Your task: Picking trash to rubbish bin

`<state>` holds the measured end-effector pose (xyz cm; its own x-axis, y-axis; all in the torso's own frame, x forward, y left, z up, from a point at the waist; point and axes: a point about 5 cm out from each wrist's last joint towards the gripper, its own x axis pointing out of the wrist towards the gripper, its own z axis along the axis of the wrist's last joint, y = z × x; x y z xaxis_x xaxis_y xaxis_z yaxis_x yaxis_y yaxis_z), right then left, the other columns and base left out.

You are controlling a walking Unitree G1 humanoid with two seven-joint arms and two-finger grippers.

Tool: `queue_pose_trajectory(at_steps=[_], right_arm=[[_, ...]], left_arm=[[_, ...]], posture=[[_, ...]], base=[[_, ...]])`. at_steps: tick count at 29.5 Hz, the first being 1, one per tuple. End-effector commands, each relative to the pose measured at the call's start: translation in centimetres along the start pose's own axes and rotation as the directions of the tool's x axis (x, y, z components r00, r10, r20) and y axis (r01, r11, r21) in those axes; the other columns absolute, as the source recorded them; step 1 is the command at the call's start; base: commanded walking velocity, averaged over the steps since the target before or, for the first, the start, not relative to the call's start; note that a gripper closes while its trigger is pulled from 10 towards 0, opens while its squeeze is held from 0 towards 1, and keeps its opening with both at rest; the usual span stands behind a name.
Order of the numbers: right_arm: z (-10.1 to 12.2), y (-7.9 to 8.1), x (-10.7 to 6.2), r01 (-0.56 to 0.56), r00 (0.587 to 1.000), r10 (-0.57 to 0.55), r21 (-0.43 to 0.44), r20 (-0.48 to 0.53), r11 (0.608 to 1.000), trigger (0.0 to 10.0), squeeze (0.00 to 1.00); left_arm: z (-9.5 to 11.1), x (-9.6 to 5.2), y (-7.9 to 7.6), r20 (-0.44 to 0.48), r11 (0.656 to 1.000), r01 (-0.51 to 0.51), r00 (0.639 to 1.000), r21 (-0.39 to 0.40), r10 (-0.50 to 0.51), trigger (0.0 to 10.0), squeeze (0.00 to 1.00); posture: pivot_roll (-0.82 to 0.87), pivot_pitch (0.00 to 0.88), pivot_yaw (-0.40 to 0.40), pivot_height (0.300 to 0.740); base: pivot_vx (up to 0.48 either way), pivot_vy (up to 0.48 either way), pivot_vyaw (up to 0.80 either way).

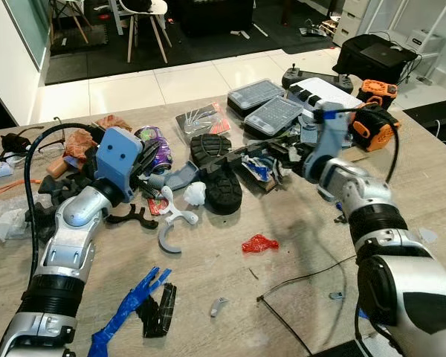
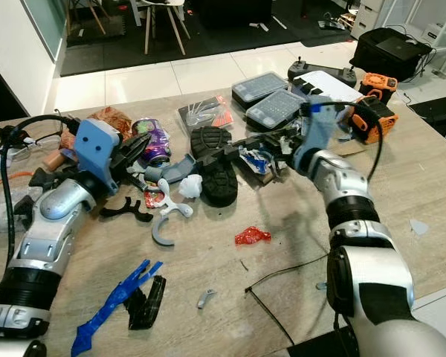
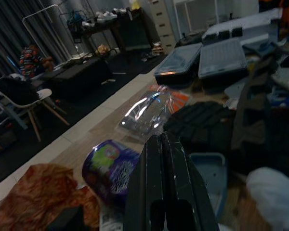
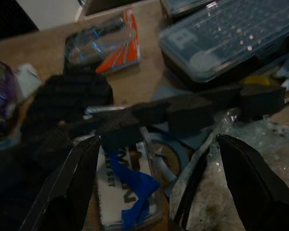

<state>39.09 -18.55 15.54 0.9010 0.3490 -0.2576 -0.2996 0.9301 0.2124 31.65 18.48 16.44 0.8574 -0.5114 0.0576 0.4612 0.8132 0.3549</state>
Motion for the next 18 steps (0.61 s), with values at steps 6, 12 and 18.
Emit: queue_pose_trajectory(at_steps=[6, 12, 18], right_arm=[[1.2, -0.5, 0.1, 0.04, 0.997, -0.043, 0.047, 0.071, 0.998, 10.0, 0.0], [1.9, 0.2, 0.6, 0.039, 0.991, -0.054, 0.117, 0.122, 0.992, 10.0, 0.0], [2.2, 0.7, 1.1, 0.047, 0.984, -0.084, 0.227, 0.157, 0.973, 10.0, 0.0]], left_arm=[[0.6, -0.2, -0.3, -0.018, 0.988, 0.121, 0.993, 0.099, -0.119, 10.0, 0.0], [1.2, -0.8, 0.5, -0.075, 0.95, 0.234, 0.972, 0.206, -0.223, 10.0, 0.0], [1.4, -1.3, 0.6, -0.129, 0.912, 0.324, 0.945, 0.251, -0.3, 10.0, 0.0]], posture=[[0.05, 0.0, 0.0, 0.74], [0.06, 0.0, 0.01, 0.74], [0.07, 0.0, 0.022, 0.74]], base=[[0.0, 0.0, 0.0], [0.0, 0.0, 0.0], [0.0, 0.0, 0.0]])
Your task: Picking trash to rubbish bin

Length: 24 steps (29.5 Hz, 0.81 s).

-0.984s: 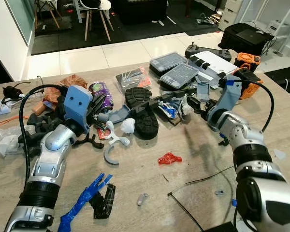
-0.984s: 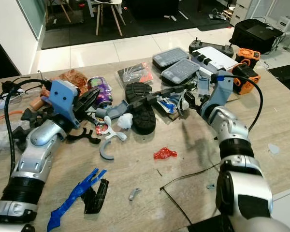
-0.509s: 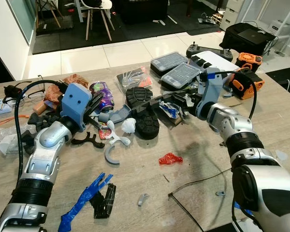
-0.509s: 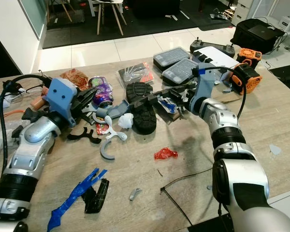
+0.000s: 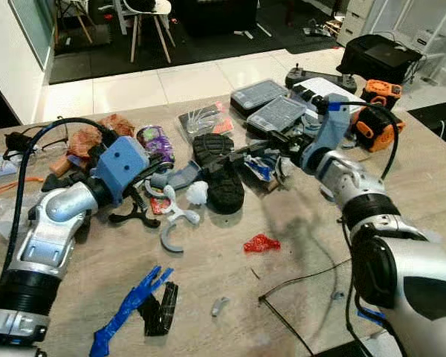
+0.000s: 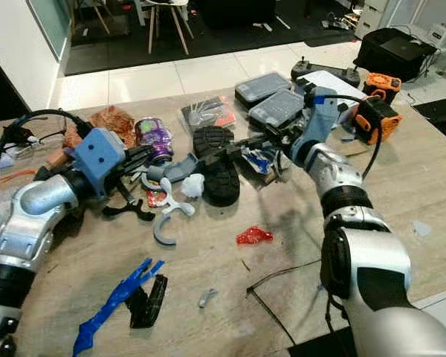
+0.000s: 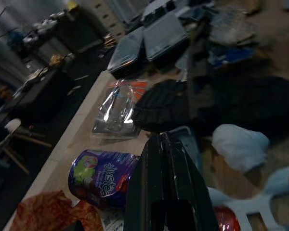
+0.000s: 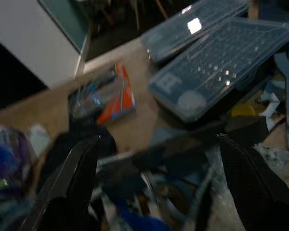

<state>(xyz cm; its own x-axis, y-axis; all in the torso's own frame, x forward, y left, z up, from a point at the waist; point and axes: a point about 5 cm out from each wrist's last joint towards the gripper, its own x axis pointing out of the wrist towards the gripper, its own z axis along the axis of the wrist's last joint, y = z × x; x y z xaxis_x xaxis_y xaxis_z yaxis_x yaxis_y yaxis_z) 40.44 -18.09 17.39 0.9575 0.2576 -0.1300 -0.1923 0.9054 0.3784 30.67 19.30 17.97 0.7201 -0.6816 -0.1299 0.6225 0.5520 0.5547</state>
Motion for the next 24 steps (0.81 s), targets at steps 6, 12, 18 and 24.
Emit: queue_pose_trajectory(at_steps=[6, 12, 18, 24], right_arm=[[0.8, 0.3, 0.3, 0.015, 0.998, -0.033, 0.29, 0.057, 0.957, 10.0, 0.0], [-0.9, 0.1, 0.3, 0.084, 0.996, -0.084, 0.407, -0.017, 0.91, 10.0, 0.0], [-1.5, 0.7, 0.5, 0.08, 0.997, -0.067, 0.395, -0.046, 0.915, 10.0, 0.0], [-1.8, 1.4, 0.6, 0.046, 0.996, -0.017, 0.369, -0.083, 0.928, 10.0, 0.0]], left_arm=[[0.2, -0.4, -0.1, -0.031, 0.997, 0.061, 0.998, 0.05, -0.06, 10.0, 0.0], [1.3, -0.8, 0.1, -0.01, 0.995, 0.078, 0.997, 0.064, -0.078, 10.0, 0.0], [2.5, -1.9, 0.9, -0.004, 0.993, 0.075, 0.997, 0.089, -0.075, 10.0, 0.0], [3.9, -3.3, 1.5, 0.002, 0.992, 0.055, 0.998, 0.113, -0.056, 10.0, 0.0]], posture=[[0.07, 0.0, 0.024, 0.74], [0.07, 0.01, 0.033, 0.74], [0.06, 0.093, 0.042, 0.74], [0.06, 0.2, 0.034, 0.74]], base=[[0.0, 0.0, 0.0], [0.0, 0.0, 0.0], [0.0, 0.0, 0.0], [0.0, 0.0, 0.0]])
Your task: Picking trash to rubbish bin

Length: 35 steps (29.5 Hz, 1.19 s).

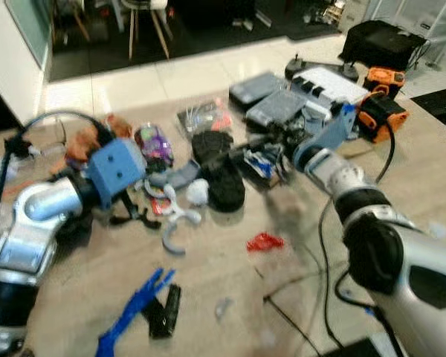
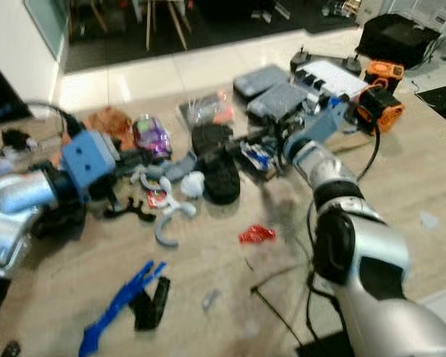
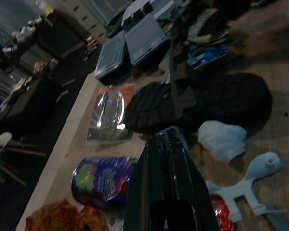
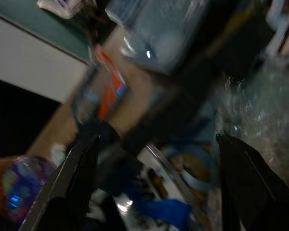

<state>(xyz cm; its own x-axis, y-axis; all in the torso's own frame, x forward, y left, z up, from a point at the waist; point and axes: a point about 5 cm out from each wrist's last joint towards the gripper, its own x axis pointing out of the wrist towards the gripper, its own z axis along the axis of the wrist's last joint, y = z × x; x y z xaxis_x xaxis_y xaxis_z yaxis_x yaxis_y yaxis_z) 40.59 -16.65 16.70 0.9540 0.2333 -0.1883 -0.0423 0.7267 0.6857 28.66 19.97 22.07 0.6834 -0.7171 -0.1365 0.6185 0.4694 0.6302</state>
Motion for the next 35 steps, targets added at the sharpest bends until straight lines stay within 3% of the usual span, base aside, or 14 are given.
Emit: queue_pose_trajectory(at_steps=[1, 7, 10, 17, 22, 23, 24, 25, 35], right_arm=[[-0.8, 0.1, 0.0, -0.011, 0.999, 0.011, -0.006, -0.045, 1.0, 10.0, 0.0], [-1.3, 0.8, 0.2, -0.077, 0.995, 0.077, -0.001, -0.071, 0.997, 10.0, 0.0], [-0.2, 2.2, 0.3, -0.163, 0.986, 0.163, 0.004, -0.027, 0.987, 10.0, 0.0], [1.2, 3.8, 0.2, -0.265, 0.964, 0.265, -0.012, 0.004, 0.964, 10.0, 0.0], [1.0, 4.3, 0.3, -0.28, 0.96, 0.28, -0.033, -0.02, 0.959, 10.0, 0.0], [0.7, 4.4, 0.4, -0.284, 0.958, 0.283, -0.04, -0.034, 0.958, 7.1, 0.0], [0.7, 4.4, 0.4, -0.284, 0.958, 0.283, -0.04, -0.034, 0.958, 7.1, 0.0], [0.5, 4.6, 0.4, -0.289, 0.957, 0.287, -0.045, -0.043, 0.956, 0.0, 0.0], [0.3, 5.6, 0.5, -0.34, 0.94, 0.335, -0.084, -0.07, 0.937, 0.0, 0.0]], left_arm=[[0.2, -0.9, 0.1, -0.019, 1.0, 0.012, 1.0, 0.009, -0.012, 10.0, 0.0], [1.9, -1.6, -0.5, -0.002, 1.0, 0.01, 1.0, 0.026, -0.01, 10.0, 0.0], [2.9, -2.1, 0.0, 0.002, 0.999, -0.018, 1.0, 0.044, 0.018, 10.0, 0.0], [3.7, -2.5, -0.4, 0.006, 0.999, -0.02, 1.0, 0.045, 0.02, 10.0, 0.0], [4.1, -2.5, -1.0, 0.008, 0.999, -0.016, 1.0, 0.032, 0.016, 10.0, 0.0], [4.2, -2.5, -1.2, 0.007, 1.0, -0.014, 1.0, 0.027, 0.014, 10.0, 0.0], [4.2, -2.5, -1.2, 0.007, 1.0, -0.014, 1.0, 0.027, 0.014, 10.0, 0.0], [4.2, -2.5, -1.3, 0.005, 1.0, -0.012, 1.0, 0.023, 0.011, 10.0, 0.0], [4.3, -2.7, -1.5, -0.022, 1.0, -0.004, 1.0, 0.014, 0.004, 10.0, 0.0]], posture=[[0.06, 0.2, 0.034, 0.74], [0.07, 0.245, 0.025, 0.74], [0.08, 0.261, 0.015, 0.74], [0.08, 0.281, 0.006, 0.74], [0.08, 0.29, -0.001, 0.74], [0.09, 0.292, -0.002, 0.74], [0.09, 0.292, -0.002, 0.74], [0.08, 0.296, -0.005, 0.74], [0.08, 0.288, -0.005, 0.74]], base=[[0.0, 0.0, 0.0], [0.0, 0.0, 0.0], [0.0, 0.0, 0.0], [0.0, 0.0, 0.0], [0.0, 0.0, 0.0], [0.0, 0.0, 0.0], [0.0, 0.0, 0.0], [0.0, 0.0, 0.0], [0.0, 0.0, 0.0]])
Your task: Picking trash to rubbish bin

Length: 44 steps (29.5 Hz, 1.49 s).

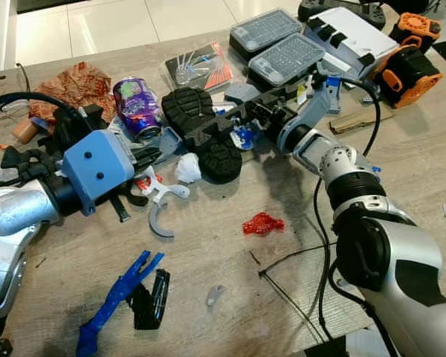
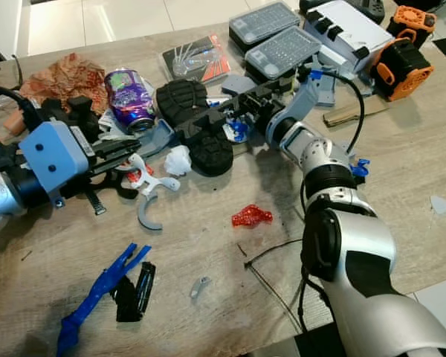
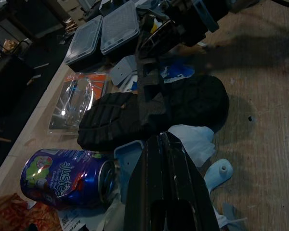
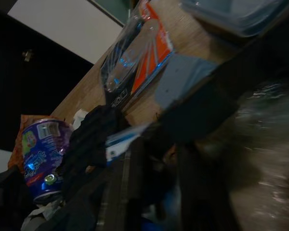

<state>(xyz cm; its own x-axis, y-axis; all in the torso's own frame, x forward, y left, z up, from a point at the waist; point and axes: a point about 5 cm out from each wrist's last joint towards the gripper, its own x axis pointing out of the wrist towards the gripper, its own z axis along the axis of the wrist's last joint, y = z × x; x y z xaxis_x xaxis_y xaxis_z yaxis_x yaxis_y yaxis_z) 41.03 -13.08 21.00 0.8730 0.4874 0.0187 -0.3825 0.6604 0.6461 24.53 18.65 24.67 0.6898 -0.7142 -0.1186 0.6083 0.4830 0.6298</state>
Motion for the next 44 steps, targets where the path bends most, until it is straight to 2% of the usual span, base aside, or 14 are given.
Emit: queue_pose_trajectory(at_steps=[1, 5, 11, 18, 21, 27, 31, 33, 34, 37, 38, 40, 41, 44], right_arm=[[-0.5, 0.1, 0.1, -0.008, 1.0, 0.008, 0.001, -0.027, 1.0, 0.0, 0.0], [-0.4, 0.3, 0.1, -0.018, 1.0, 0.018, 0.0, -0.023, 1.0, 0.0, 0.0], [0.5, 1.4, 0.2, -0.11, 0.993, 0.111, -0.015, 0.028, 0.994, 0.0, 0.0], [0.9, 1.4, -0.1, -0.132, 0.99, 0.133, -0.03, 0.038, 0.991, 0.0, 0.0], [1.7, 1.7, -0.3, -0.173, 0.982, 0.175, -0.038, 0.066, 0.984, 0.0, 0.0], [3.5, 4.5, -1.1, -0.412, 0.899, 0.416, -0.059, 0.139, 0.909, 0.0, 0.0], [3.2, 4.9, -1.2, -0.439, 0.888, 0.447, -0.091, 0.111, 0.894, 0.0, 0.0], [3.0, 4.6, -1.0, -0.394, 0.91, 0.406, -0.134, 0.084, 0.909, 0.0, 0.0], [2.9, 4.2, -0.8, -0.353, 0.928, 0.365, -0.14, 0.076, 0.925, 10.0, 0.0], [2.6, 2.4, -0.4, -0.169, 0.98, 0.184, -0.175, 0.072, 0.97, 10.0, 0.0], [2.6, 1.9, -0.4, -0.134, 0.986, 0.149, -0.177, 0.075, 0.975, 10.0, 0.53], [2.5, 1.4, -0.5, -0.099, 0.991, 0.114, -0.186, 0.074, 0.978, 10.0, 0.53], [2.4, 1.2, -0.6, -0.082, 0.993, 0.097, -0.198, 0.069, 0.977, 10.0, 1.0], [2.5, 1.1, -0.8, -0.057, 0.996, 0.072, -0.278, 0.047, 0.959, 10.0, 1.0]], left_arm=[[0.0, -0.5, 0.0, -0.032, 1.0, 0.013, 0.999, 0.017, -0.012, 10.0, 0.0], [0.0, -0.4, 0.0, -0.033, 1.0, 0.016, 0.999, 0.015, -0.016, 10.0, 0.0], [0.1, 0.1, 0.0, -0.013, 1.0, 0.016, 1.0, 0.006, -0.016, 10.0, 0.0], [0.0, 0.5, 0.2, -0.002, 1.0, 0.004, 1.0, 0.004, -0.004, 10.0, 0.0], [0.0, 0.9, 0.4, 0.015, 1.0, -0.005, 1.0, 0.001, 0.005, 10.0, 0.0], [0.3, 2.0, 0.9, 0.069, 1.0, -0.029, 0.997, -0.006, 0.029, 10.0, 0.0], [0.5, 2.3, 1.0, 0.088, 0.999, -0.035, 0.995, -0.015, 0.036, 10.0, 0.0], [0.5, 2.4, 1.0, 0.089, 0.999, -0.035, 0.995, -0.013, 0.036, 10.0, 0.0], [0.5, 2.4, 0.9, 0.09, 0.999, -0.034, 0.995, -0.011, 0.035, 10.0, 0.0], [0.6, 2.4, 0.8, 0.093, 1.0, -0.029, 0.995, -0.009, 0.03, 10.0, 0.0], [0.6, 2.3, 0.8, 0.094, 1.0, -0.027, 0.995, -0.008, 0.028, 10.0, 0.0], [0.6, 2.3, 0.8, 0.092, 1.0, -0.025, 0.995, -0.007, 0.025, 10.0, 0.0], [0.6, 2.2, 0.7, 0.091, 1.0, -0.021, 0.996, -0.007, 0.022, 10.0, 0.0], [0.6, 2.0, 0.4, 0.081, 1.0, -0.004, 0.997, -0.011, 0.004, 10.0, 0.0]], posture=[[0.08, 0.288, -0.005, 0.74], [0.08, 0.285, -0.005, 0.74], [0.07, 0.26, -0.006, 0.74], [0.05, 0.234, -0.009, 0.74], [0.04, 0.214, -0.012, 0.74], [0.03, 0.174, -0.018, 0.74], [0.03, 0.156, -0.022, 0.74], [0.03, 0.155, -0.024, 0.74], [0.03, 0.155, -0.024, 0.74], [0.03, 0.161, -0.026, 0.74], [0.03, 0.167, -0.024, 0.74], [0.03, 0.167, -0.024, 0.74], [0.04, 0.178, -0.021, 0.74], [0.04, 0.195, -0.019, 0.74]], base=[[0.0, 0.0, 0.0], [0.0, 0.0, 0.0], [0.0, 0.0, 0.0], [0.0, 0.0, 0.0], [0.0, 0.0, 0.0], [0.0, 0.0, 0.0], [0.0, 0.0, 0.0], [0.0, 0.0, 0.0], [0.0, 0.0, 0.0], [0.0, 0.0, 0.0], [0.0, 0.0, 0.0], [0.0, 0.0, 0.0], [0.0, 0.0, 0.0], [0.0, 0.0, 0.0]])
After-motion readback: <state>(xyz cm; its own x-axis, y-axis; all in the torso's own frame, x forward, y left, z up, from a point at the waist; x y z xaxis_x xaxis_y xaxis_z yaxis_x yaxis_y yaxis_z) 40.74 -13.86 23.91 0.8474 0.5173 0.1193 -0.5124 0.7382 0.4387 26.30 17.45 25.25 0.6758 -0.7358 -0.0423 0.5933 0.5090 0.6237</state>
